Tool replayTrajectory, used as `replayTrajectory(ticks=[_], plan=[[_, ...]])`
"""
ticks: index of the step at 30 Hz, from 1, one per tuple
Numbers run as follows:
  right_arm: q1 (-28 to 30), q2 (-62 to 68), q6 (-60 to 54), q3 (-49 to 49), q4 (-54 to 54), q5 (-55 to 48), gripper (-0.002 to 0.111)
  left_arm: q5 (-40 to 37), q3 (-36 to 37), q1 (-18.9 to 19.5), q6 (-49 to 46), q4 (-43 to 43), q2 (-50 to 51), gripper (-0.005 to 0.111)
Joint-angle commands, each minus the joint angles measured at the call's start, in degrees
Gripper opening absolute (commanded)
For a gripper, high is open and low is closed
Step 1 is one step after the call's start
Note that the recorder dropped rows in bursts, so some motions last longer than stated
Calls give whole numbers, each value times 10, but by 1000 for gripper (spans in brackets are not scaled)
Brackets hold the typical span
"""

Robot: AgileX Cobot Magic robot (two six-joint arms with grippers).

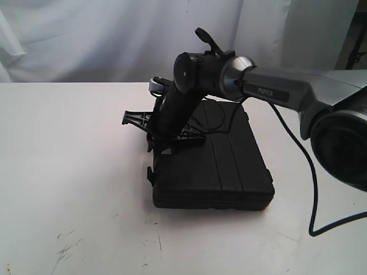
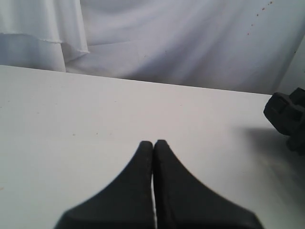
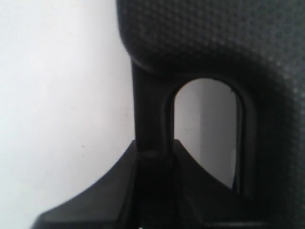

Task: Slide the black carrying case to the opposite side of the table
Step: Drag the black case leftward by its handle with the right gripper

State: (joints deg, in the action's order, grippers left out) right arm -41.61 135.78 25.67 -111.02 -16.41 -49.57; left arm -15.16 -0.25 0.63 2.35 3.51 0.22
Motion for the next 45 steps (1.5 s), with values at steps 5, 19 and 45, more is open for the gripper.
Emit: replayTrajectory(ticks=[5, 19, 45], plan=[[-6, -11, 30, -10, -29, 64, 0, -1, 2, 1, 1, 2, -2, 0], [-7, -11, 37, -10, -51, 108, 0, -1, 2, 1, 1, 2, -2, 0], [-30, 24, 58, -10, -50, 152, 0, -1, 2, 1, 1, 2, -2, 0]])
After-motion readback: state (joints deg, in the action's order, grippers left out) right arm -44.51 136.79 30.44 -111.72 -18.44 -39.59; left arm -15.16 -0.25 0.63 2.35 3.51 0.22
